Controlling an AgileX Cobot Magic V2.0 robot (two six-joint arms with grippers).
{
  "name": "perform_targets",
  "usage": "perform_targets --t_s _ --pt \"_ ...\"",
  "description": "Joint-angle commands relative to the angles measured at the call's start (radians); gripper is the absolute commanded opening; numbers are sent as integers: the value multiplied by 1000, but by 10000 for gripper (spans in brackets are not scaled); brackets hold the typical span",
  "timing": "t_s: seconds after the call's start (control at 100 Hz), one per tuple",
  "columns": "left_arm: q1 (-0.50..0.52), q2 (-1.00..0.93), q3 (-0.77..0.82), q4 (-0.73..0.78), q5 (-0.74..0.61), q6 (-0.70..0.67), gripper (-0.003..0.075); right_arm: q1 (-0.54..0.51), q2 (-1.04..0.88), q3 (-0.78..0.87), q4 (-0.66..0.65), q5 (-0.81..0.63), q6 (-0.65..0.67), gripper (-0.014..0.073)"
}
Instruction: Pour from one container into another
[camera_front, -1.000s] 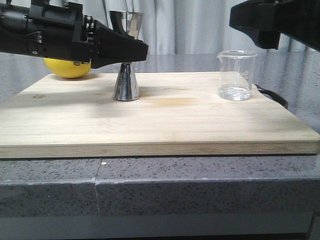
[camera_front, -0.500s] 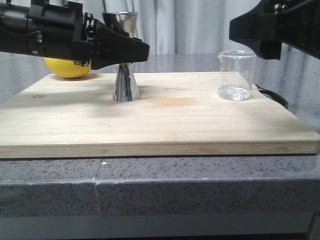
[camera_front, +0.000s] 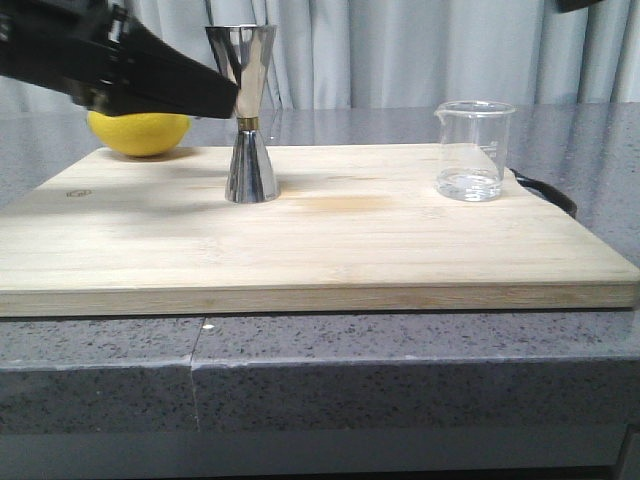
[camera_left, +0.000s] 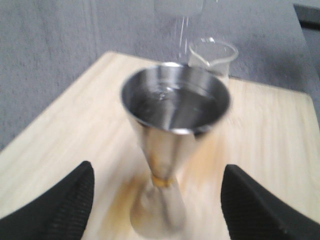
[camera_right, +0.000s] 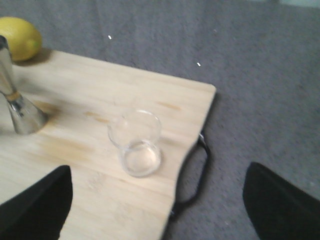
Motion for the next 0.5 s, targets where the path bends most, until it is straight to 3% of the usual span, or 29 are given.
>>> perform_targets --t_s 0.0,0.15,0.49 --pt "5 -106 -29 113 6 -149 495 -57 -30 -109 -28 167 -14 625" --pt "5 -223 -39 437 -50 -491 495 -121 -30 -223 -43 452 -7 625" --pt "5 -504 -56 1104 -63 -1324 495 -205 -40 -235 -74 502 76 625"
